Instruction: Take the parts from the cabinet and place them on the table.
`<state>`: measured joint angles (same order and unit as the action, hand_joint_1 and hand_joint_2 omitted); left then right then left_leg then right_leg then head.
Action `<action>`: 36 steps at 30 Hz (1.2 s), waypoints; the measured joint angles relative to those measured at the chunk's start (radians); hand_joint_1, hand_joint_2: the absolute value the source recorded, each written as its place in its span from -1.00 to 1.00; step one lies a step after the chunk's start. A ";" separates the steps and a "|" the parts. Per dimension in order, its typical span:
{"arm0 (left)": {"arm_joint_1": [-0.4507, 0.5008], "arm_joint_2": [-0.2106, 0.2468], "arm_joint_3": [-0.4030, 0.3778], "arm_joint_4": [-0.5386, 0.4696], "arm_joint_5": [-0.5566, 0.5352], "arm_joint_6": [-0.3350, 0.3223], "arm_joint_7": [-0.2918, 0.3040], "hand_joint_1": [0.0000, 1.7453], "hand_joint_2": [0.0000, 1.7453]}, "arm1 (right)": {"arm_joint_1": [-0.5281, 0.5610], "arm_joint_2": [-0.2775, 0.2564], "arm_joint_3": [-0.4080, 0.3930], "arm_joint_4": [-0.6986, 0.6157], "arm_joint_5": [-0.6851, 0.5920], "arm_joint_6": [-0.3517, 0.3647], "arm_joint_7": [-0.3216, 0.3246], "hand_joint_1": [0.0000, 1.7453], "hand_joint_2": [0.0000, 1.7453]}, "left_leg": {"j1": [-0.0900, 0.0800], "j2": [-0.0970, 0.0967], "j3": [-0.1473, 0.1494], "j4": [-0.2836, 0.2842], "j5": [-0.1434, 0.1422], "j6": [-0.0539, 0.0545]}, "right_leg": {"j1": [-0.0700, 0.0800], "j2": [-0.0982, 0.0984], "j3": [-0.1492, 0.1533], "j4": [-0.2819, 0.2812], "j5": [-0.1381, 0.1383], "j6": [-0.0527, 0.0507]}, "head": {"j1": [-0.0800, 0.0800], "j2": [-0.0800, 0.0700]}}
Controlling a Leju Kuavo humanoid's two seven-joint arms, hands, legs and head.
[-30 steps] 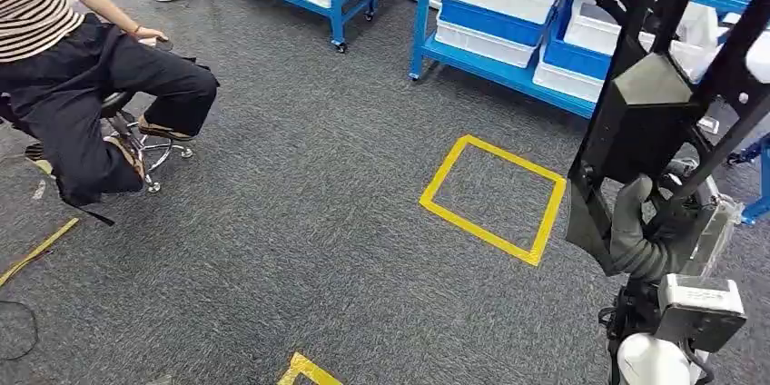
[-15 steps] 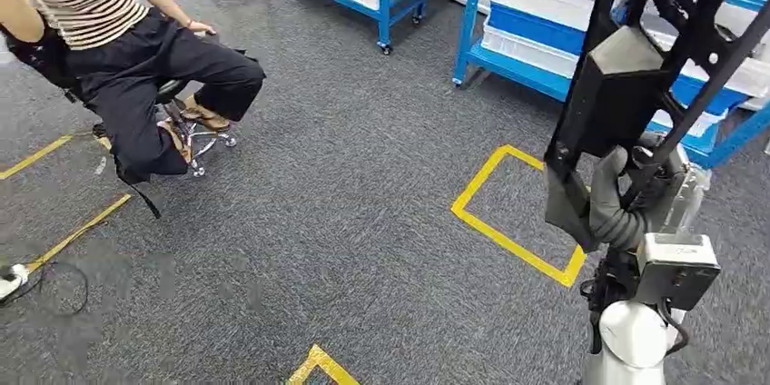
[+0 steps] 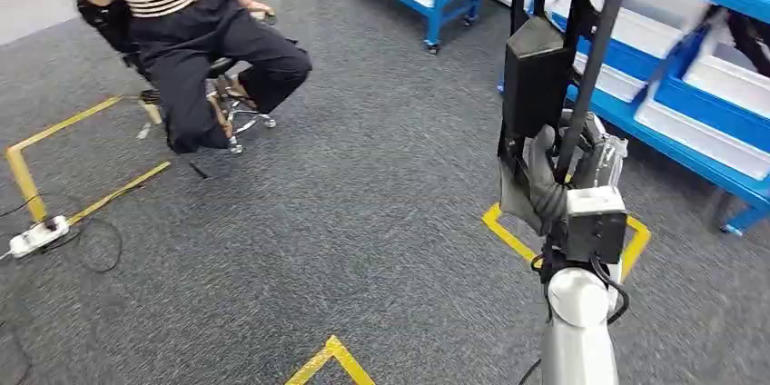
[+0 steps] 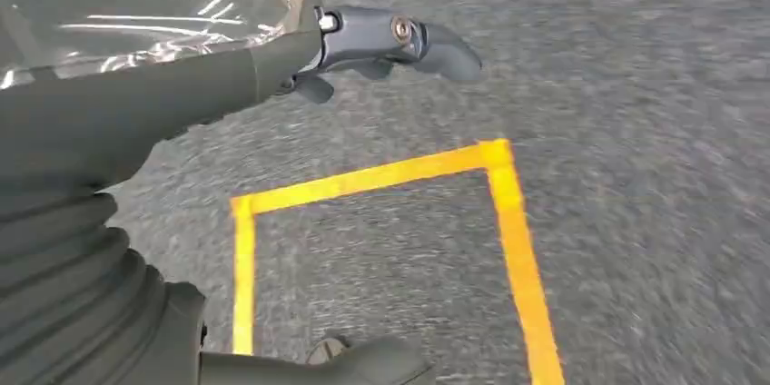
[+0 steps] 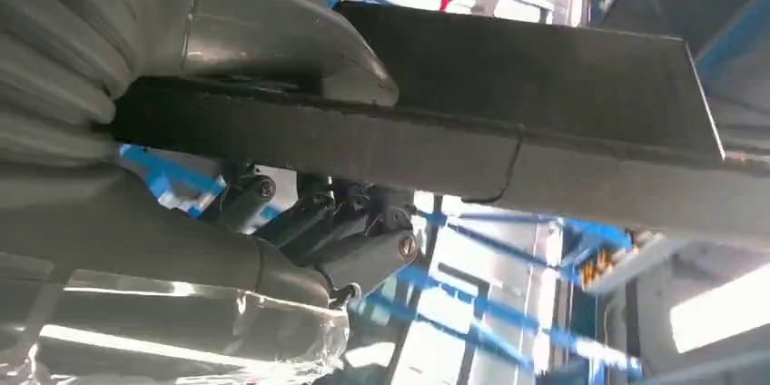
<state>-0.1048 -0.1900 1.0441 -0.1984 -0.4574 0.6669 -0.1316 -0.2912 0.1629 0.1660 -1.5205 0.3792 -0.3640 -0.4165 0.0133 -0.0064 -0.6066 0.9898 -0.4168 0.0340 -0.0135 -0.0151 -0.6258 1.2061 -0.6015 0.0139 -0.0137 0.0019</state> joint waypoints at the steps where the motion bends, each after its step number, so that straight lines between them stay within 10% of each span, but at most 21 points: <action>1: 0.001 -0.001 0.001 0.000 0.000 0.010 0.003 -1.00 1.00 | -0.003 0.000 0.002 0.010 0.006 -0.003 0.003 1.00 1.00 | 0.000 -0.014 -0.001 0.000 0.000 0.000 | 0.001 0.006 -0.038 0.078 -0.023 0.000 | 0.002 0.000; 3: 0.003 -0.004 0.006 0.000 0.001 0.025 0.002 -1.00 1.00 | -0.013 0.003 0.006 0.032 0.007 -0.002 0.009 1.00 1.00 | 0.000 -0.039 0.000 0.001 0.000 0.000 | -0.001 0.010 -0.058 0.104 -0.013 0.010 | 0.002 0.000; 5: 0.008 -0.007 0.020 -0.006 -0.025 0.030 0.019 -1.00 1.00 | -0.038 0.013 0.018 0.054 -0.010 0.016 0.008 1.00 1.00 | 0.001 -0.064 0.003 0.003 0.000 -0.002 | -0.008 0.015 0.001 -0.040 0.060 0.030 | 0.004 0.000; 7: 0.017 -0.021 0.052 -0.045 -0.133 0.032 0.089 -1.00 1.00 | -0.065 0.024 0.041 0.082 -0.007 0.031 0.005 1.00 1.00 | -0.003 -0.079 -0.004 0.011 -0.003 -0.013 | -0.020 0.084 0.059 -0.188 0.113 0.040 | 0.006 0.000; 11: 0.016 -0.062 0.213 -0.106 -0.325 0.035 0.092 -1.00 1.00 | -0.082 0.060 0.083 0.118 0.005 0.030 0.011 1.00 1.00 | 0.006 -0.108 -0.019 0.011 0.005 -0.041 | -0.006 0.056 0.056 -0.185 0.121 0.014 | 0.003 0.000; 14: 0.006 -0.076 0.329 -0.116 -0.401 0.035 0.069 -1.00 1.00 | -0.096 0.077 0.103 0.117 0.011 0.030 0.023 1.00 1.00 | 0.001 -0.013 -0.064 0.108 -0.057 -0.051 | -0.010 0.031 0.063 -0.191 0.123 -0.009 | -0.011 0.000; 17: -0.003 -0.081 0.410 -0.122 -0.413 0.035 0.062 -1.00 1.00 | -0.096 0.077 0.113 0.117 0.015 0.030 0.030 1.00 1.00 | 0.003 0.001 -0.169 0.318 -0.135 -0.055 | 0.001 -0.003 0.065 -0.191 0.118 -0.017 | -0.012 0.000; 20: -0.002 -0.086 0.453 -0.133 -0.413 0.035 0.064 -1.00 1.00 | -0.097 0.080 0.127 0.114 0.021 0.031 0.032 1.00 1.00 | 0.003 0.008 -0.110 0.201 -0.055 -0.044 | 0.007 -0.028 0.070 -0.191 0.115 -0.021 | -0.011 0.000; 23: -0.007 -0.095 0.473 -0.156 -0.421 0.035 0.095 -1.00 1.00 | -0.100 0.085 0.140 0.109 0.025 0.038 0.031 1.00 1.00 | -0.017 0.070 -0.013 0.028 -0.011 -0.023 | 0.021 -0.048 0.072 -0.190 0.108 -0.017 | -0.010 0.000; 27: -0.004 -0.109 0.490 -0.182 -0.427 0.035 0.108 -1.00 1.00 | -0.098 0.095 0.153 0.107 0.027 0.040 0.032 1.00 1.00 | -0.015 0.032 -0.012 0.011 0.001 -0.004 | 0.024 -0.074 0.076 -0.192 0.100 -0.004 | -0.008 0.000; 29: -0.005 -0.120 0.496 -0.199 -0.438 0.035 0.131 -1.00 1.00 | -0.097 0.095 0.157 0.106 0.024 0.043 0.030 1.00 1.00 | -0.009 0.017 -0.008 0.003 0.008 0.005 | 0.013 -0.008 0.039 -0.112 0.057 -0.005 | -0.005 0.000; 33: -0.003 -0.142 0.501 -0.242 -0.469 0.035 0.189 -1.00 1.00 | -0.074 0.094 0.164 0.108 0.009 0.063 0.028 1.00 1.00 | -0.009 -0.031 -0.010 0.004 0.009 0.006 | 0.005 0.010 -0.078 0.122 -0.016 0.003 | -0.001 0.000; 36: -0.002 -0.150 0.505 -0.265 -0.486 0.035 0.212 -1.00 1.00 | -0.071 0.098 0.174 0.109 0.007 0.071 0.026 1.00 1.00 | -0.004 -0.068 -0.010 0.011 0.008 0.001 | -0.010 0.023 0.022 -0.093 0.082 0.038 | -0.002 0.000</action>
<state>-0.1070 -0.3403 1.5496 -0.4631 -0.9433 0.7019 0.0804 -0.3626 0.2609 0.3395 -1.4118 0.3861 -0.2930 -0.3902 0.0093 -0.0740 -0.6168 1.0012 -0.4084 0.0348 -0.0232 0.0080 -0.6040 1.1132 -0.5191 0.0523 -0.0153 0.0019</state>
